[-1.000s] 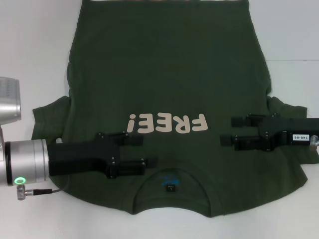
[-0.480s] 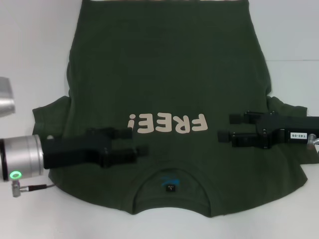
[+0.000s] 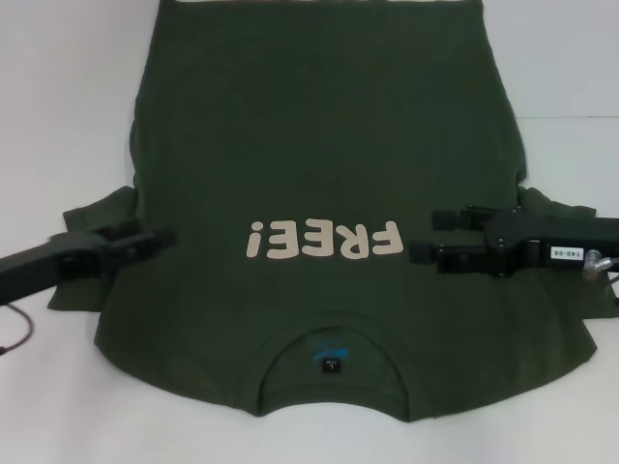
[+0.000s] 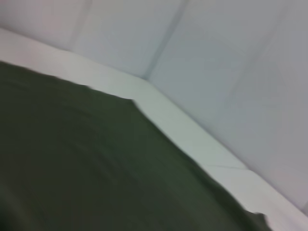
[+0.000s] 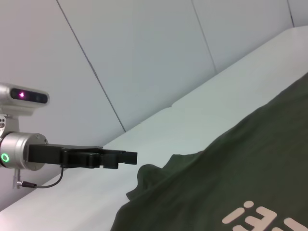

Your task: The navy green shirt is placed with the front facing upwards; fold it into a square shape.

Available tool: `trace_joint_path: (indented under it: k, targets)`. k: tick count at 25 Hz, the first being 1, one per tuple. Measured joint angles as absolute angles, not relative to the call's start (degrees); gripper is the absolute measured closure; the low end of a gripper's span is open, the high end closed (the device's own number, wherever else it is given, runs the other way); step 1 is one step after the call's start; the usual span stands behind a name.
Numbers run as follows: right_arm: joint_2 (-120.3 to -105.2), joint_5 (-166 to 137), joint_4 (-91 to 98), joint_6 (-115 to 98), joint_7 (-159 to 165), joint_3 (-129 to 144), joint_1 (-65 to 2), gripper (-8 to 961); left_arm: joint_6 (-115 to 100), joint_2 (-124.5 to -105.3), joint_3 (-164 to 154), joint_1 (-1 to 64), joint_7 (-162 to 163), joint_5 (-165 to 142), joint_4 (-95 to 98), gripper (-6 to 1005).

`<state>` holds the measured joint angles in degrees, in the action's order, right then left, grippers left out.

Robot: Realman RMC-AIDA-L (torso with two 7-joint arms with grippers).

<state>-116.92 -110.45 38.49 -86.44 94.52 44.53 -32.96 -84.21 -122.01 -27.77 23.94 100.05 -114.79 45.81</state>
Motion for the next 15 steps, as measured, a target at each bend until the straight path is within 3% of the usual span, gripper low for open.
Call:
trace_joint_path:
  k: [15]
  targets:
    - [-117.22, -110.46, 38.49, -86.5, 95.96, 44.57, -33.93, 59, -68.25, -121.81, -26.3, 23.87, 111.01, -122.99, 47.9, 197]
